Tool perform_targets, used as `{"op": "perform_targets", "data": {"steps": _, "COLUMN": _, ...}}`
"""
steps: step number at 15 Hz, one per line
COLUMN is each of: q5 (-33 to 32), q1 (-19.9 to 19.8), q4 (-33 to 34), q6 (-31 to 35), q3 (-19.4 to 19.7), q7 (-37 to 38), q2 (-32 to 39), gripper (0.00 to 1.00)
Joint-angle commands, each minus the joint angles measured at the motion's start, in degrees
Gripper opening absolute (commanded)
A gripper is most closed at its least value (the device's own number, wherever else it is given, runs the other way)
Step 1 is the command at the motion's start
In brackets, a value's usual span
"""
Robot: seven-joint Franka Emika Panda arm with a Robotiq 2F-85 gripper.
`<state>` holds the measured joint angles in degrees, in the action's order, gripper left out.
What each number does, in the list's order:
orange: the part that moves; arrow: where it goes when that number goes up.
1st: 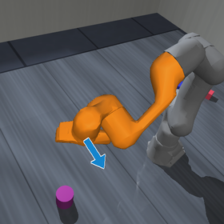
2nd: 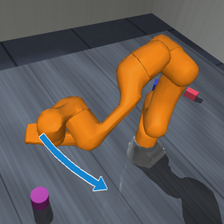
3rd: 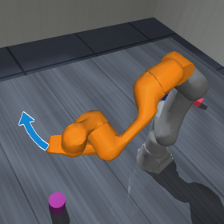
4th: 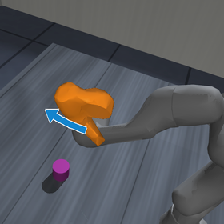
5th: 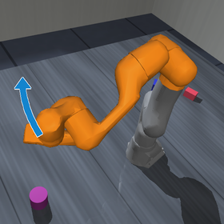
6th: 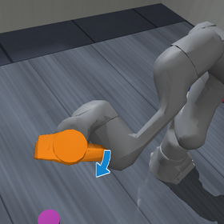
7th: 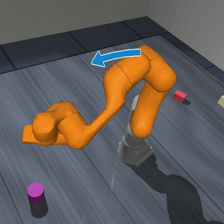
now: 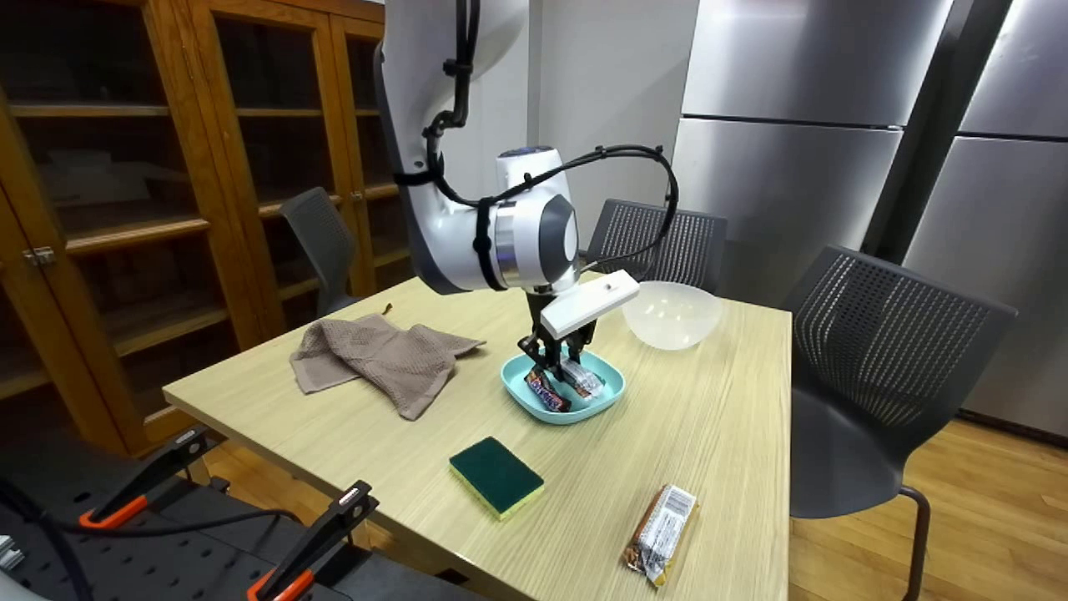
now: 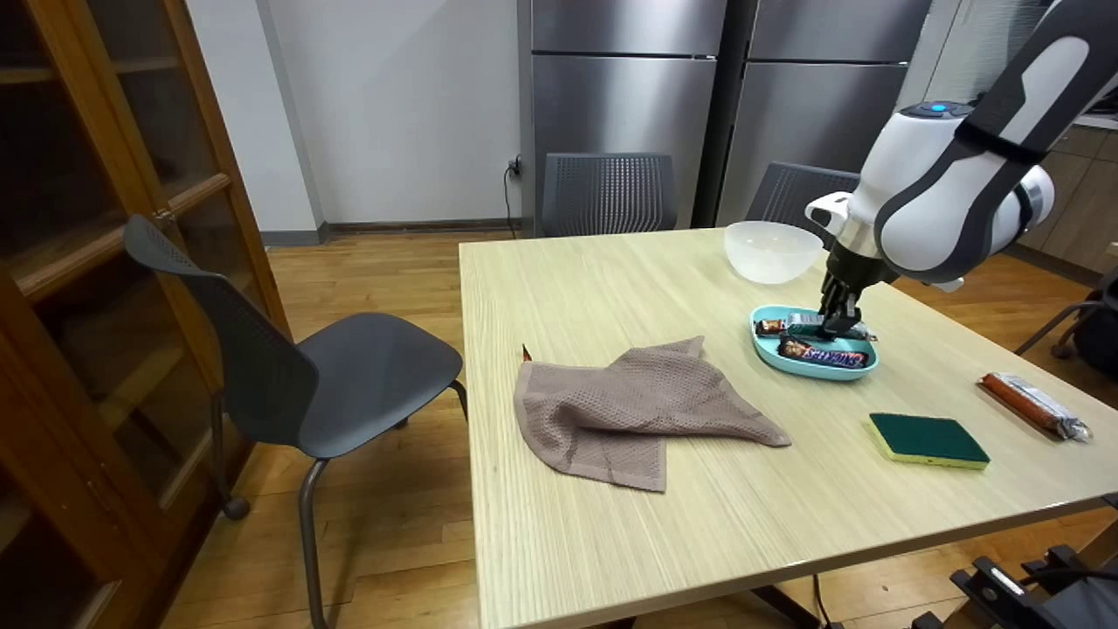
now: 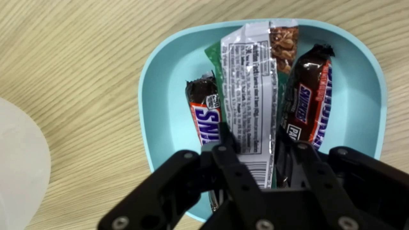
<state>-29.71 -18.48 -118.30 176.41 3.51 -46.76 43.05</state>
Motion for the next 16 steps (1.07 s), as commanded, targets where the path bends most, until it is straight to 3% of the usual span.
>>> {"op": "perform_targets", "data": {"steps": 1, "q5": 1.32, "q1": 1.25, "q4": 2.02, "q6": -2.05, "q3": 0.39, "q7": -0.74, "q2": 0.5, "gripper": 0.59}}
{"op": "perform_targets", "data": {"steps": 3, "q5": 1.43, "q1": 1.28, "q4": 2.16, "q6": -1.9, "q3": 0.31, "q7": -0.72, "q2": 0.62, "gripper": 0.66}}
{"op": "perform_targets", "data": {"steps": 6, "q5": 2.06, "q1": 0.85, "q4": 1.88, "q6": -1.83, "q3": -0.1, "q7": -0.46, "q2": 0.25, "gripper": 0.9}}
{"op": "perform_targets", "data": {"steps": 8, "q5": 3.42, "q1": 1.05, "q4": 1.21, "q6": -3.55, "q3": 0.22, "q7": 0.71, "q2": -0.76, "gripper": 1.0}}
{"op": "perform_targets", "data": {"steps": 16, "q5": 12.19, "q1": 0.27, "q4": -1.65, "q6": -11.56, "q3": 2.34, "q7": 8.25, "q2": -5.81, "gripper": 1.0}}
